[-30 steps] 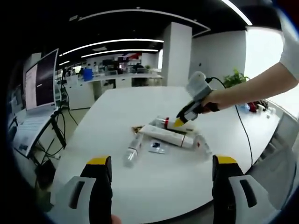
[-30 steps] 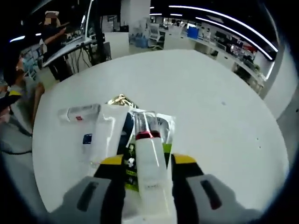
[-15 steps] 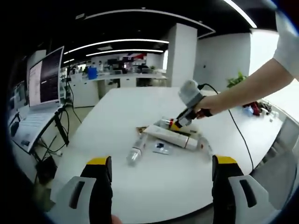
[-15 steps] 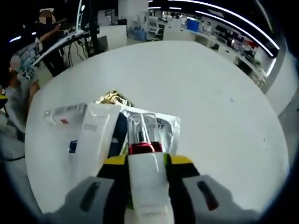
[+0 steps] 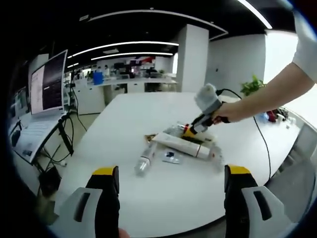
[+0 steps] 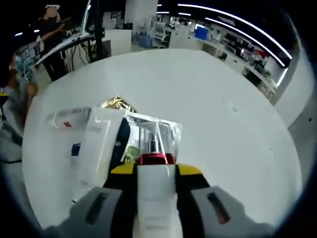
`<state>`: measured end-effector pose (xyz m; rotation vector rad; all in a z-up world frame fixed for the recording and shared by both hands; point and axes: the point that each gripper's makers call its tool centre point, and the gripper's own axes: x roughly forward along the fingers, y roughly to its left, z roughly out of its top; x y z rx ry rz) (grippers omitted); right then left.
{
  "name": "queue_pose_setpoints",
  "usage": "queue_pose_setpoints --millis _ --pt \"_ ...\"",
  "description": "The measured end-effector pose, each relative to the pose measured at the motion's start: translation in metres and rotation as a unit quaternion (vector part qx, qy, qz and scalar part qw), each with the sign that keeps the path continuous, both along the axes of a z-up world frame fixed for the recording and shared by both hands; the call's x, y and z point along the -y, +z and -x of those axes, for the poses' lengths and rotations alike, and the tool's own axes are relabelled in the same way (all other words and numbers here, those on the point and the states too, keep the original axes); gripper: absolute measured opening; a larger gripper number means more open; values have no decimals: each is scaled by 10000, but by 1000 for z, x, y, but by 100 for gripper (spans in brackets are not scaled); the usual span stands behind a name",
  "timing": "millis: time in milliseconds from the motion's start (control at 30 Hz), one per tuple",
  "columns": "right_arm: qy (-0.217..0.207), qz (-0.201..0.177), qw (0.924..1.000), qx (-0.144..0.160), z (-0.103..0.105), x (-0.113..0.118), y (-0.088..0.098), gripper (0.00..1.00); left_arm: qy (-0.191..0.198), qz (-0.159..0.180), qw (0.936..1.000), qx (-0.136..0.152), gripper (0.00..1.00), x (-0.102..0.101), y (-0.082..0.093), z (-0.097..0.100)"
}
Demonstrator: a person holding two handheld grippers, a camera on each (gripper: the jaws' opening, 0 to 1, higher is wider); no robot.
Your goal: Arrange the skincare products in the storage area until every visible bottle or jar stands upright without overlapping.
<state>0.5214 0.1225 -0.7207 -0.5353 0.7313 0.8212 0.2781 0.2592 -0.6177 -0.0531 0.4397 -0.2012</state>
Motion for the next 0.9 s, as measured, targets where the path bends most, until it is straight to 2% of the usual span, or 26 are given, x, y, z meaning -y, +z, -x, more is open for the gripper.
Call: queue_pose_setpoints --millis 133,367,600,733,900 --pt "-242 -166 9994 191 -1 17 17 29 -48 -17 10000 17 85 2 1 0" --pt "-664 -440 9962 345 6 48 33 29 -109 -34 9999 44 85 5 1 1" --pt "-1481 -846 9838 557 12 88 49 29 -101 18 9999 65 85 5 2 1" --pt "-1638 -887 9804 641 18 105 56 29 -119 26 9999 69 84 6 2 1" --pt "-2124 -1068 9682 776 23 131 64 29 -170 -13 9998 76 84 8 1 1"
